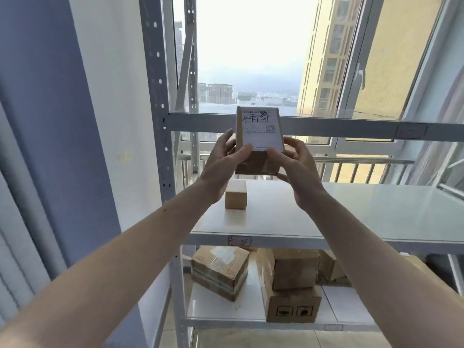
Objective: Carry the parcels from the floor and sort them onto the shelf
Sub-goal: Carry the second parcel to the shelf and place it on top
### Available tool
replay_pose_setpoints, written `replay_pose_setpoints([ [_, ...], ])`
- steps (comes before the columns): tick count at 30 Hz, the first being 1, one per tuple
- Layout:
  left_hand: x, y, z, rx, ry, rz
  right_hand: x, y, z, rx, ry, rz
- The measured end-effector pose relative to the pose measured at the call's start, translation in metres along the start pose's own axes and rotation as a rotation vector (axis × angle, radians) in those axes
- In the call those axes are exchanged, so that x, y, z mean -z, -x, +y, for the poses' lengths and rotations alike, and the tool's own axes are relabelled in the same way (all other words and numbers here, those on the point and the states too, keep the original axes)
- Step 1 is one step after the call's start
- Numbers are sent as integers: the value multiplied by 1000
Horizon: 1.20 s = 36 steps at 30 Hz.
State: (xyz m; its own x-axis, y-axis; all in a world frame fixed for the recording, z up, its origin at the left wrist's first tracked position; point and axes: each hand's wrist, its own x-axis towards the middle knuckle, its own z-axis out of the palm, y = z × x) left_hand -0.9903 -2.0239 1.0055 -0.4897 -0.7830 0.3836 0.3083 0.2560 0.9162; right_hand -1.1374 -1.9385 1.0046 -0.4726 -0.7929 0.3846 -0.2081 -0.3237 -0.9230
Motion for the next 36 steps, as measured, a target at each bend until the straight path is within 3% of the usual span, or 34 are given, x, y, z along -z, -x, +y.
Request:
replay_pose_setpoints([
  [6,6,-73,22,-208,-168,-86,-8,-70,-17,187,127,62],
  [13,16,-152,37,-335,-376,-33,-17,-156,-28,311,277,104],
  [25,21,-236,25,-313,-575,88,-11,-247,-10,373,562,145],
  [36,36,-251,21,-195,-623,-34,-3,-256,-10,326,601,36],
])
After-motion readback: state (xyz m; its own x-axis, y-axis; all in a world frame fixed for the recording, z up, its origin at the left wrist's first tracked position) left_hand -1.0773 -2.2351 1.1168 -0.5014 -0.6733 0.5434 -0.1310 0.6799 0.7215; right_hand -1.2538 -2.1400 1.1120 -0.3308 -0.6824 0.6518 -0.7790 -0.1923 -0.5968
